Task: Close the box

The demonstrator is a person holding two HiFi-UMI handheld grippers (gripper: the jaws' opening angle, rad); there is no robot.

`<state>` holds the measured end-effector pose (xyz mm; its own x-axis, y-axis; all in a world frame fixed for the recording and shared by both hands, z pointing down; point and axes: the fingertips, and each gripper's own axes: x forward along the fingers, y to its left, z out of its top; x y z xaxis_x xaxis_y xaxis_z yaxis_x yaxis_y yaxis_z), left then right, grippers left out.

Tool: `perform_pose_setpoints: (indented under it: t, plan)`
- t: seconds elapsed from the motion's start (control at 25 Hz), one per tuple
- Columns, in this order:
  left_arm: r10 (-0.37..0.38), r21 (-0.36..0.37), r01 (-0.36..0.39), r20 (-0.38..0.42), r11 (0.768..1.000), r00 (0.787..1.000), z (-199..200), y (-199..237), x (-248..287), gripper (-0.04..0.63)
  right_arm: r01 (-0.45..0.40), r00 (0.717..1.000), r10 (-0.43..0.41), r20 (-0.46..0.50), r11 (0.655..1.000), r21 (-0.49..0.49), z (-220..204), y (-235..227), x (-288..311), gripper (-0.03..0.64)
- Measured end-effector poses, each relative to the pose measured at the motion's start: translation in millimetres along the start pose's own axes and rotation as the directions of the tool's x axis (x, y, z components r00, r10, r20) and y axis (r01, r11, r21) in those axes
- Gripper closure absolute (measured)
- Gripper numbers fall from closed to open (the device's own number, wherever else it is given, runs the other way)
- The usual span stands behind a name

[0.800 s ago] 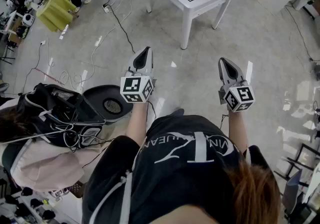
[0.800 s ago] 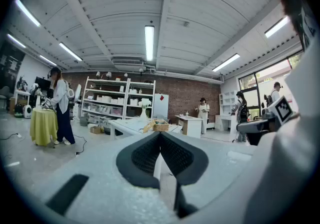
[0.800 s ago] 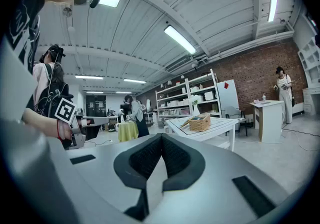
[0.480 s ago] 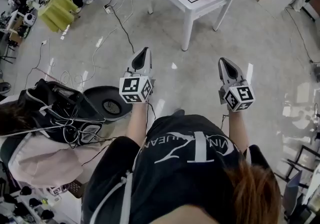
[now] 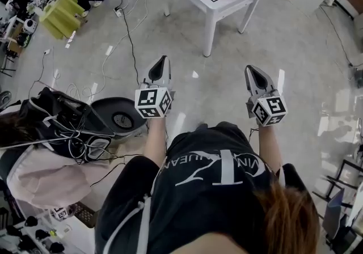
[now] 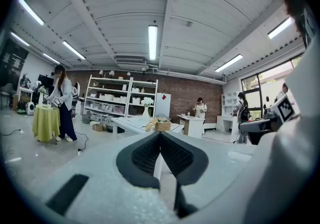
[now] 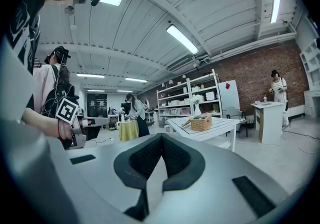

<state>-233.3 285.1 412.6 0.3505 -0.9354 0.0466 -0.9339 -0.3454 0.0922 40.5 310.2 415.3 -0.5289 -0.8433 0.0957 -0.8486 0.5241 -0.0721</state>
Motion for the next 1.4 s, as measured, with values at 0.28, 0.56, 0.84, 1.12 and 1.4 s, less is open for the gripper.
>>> perform_pose_setpoints:
  t: [0.28,0.56,0.84,1.12,1.4]
  plan:
    - [0.02,-0.037,-0.022,-0.05,0.999,0.999,-12.8,8.5,19.6,0.457,0.024,0.999,-0.023,-0.038,1.0,0.015,-7.3,-15.2,9.8,0.62]
    - [0.031,-0.044,-0.036,-0.091,0.998,0.995,-23.6,23.6,41.5,0.403,0.002,0.998,0.0,-0.063,0.999,0.036,-14.9,-24.5,40.6,0.62]
    - [0.036,-0.053,-0.042,-0.107,0.998,0.994,-25.4,36.8,89.4,0.403,-0.021,0.997,0.024,-0.073,0.999,0.042,-18.8,-56.6,89.9,0.62]
    - [0.054,-0.076,-0.065,-0.14,0.995,0.989,-27.9,54.2,151.1,0.403,-0.033,0.995,0.04,-0.096,0.997,0.069,-19.2,-99.4,146.2,0.62]
    - [0.071,-0.105,-0.087,-0.145,0.991,0.987,-18.3,66.5,230.3,0.404,-0.057,0.989,0.063,-0.131,0.997,0.049,-11.5,-147.5,201.8,0.62]
